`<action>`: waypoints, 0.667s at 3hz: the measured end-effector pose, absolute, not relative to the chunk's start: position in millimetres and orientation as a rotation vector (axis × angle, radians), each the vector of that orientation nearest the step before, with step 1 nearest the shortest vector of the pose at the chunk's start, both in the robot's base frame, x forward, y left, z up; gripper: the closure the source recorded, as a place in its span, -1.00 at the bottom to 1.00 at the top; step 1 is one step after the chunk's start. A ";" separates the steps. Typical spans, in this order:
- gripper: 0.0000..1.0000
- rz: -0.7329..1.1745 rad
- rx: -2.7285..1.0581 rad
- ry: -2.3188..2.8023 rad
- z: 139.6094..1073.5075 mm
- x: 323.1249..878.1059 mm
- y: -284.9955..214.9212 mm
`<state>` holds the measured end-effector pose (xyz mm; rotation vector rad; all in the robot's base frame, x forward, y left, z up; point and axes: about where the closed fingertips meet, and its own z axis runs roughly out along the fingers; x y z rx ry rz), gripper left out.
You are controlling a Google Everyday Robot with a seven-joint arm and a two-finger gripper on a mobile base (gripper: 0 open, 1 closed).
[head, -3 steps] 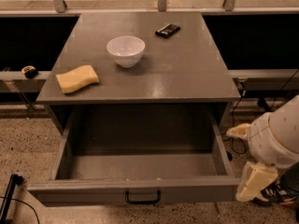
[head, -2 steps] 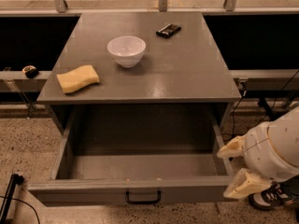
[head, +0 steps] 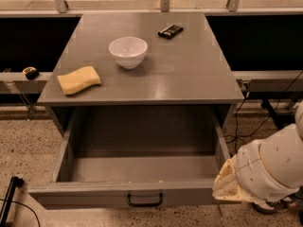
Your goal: Close top drawer
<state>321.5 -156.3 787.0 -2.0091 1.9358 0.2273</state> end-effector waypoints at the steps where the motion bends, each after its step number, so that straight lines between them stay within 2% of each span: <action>1: 1.00 0.267 -1.982 1.979 755.7 325.3 -148.9; 2: 1.00 0.305 -1.956 2.007 714.3 325.7 -137.1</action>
Offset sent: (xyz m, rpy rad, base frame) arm 0.0056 0.0324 -0.1234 0.0487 0.0893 -0.0796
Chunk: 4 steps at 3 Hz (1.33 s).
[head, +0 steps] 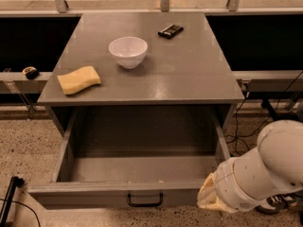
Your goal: Close top drawer
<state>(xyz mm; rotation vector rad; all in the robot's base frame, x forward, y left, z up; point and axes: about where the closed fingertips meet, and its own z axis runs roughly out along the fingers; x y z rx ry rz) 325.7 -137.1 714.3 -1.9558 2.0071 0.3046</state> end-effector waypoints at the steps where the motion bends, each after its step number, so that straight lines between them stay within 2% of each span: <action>1: 1.00 0.319 -1.952 2.002 683.6 326.4 -124.4; 4: 1.00 0.297 -1.900 1.950 666.5 328.1 -111.4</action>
Offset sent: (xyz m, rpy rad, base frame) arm 0.0049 0.0334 -0.0668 0.0386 -0.0190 0.0082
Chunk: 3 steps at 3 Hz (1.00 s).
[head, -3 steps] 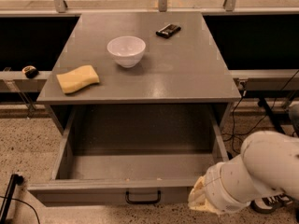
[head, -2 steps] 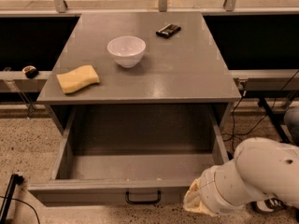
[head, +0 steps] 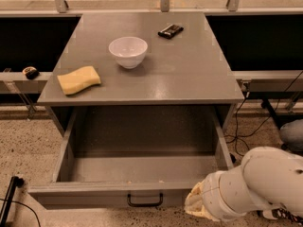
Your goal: Close top drawer
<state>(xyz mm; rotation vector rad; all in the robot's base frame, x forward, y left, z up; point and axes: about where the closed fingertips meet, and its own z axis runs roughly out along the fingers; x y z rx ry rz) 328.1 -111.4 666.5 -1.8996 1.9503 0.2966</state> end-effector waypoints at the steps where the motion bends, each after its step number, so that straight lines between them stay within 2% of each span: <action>1: 1.00 0.268 -1.878 1.949 665.9 332.3 -109.5; 3: 1.00 0.045 -1.645 1.948 681.3 365.3 -100.9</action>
Offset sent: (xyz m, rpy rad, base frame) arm 0.0361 0.0045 0.0194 0.0091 -0.2854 -0.2766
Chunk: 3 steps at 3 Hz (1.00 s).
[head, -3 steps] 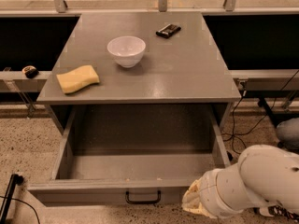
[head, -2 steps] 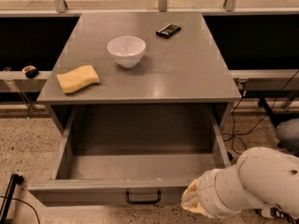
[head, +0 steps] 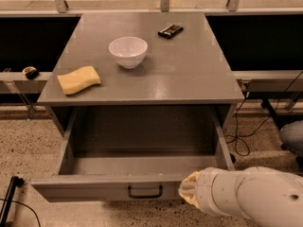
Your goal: Close top drawer
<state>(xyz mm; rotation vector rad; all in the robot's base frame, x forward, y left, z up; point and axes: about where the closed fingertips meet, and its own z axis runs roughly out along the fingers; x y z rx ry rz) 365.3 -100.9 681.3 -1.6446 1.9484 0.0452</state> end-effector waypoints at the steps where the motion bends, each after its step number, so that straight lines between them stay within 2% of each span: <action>1: 1.00 -0.036 -1.551 1.918 687.2 395.4 -94.5; 2: 1.00 -0.047 -1.527 1.917 676.3 420.3 -91.5; 3: 1.00 0.067 -1.461 1.932 667.7 445.6 -81.6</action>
Offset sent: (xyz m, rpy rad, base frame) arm 0.0959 0.0227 -0.0260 0.0291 -0.1186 -0.0949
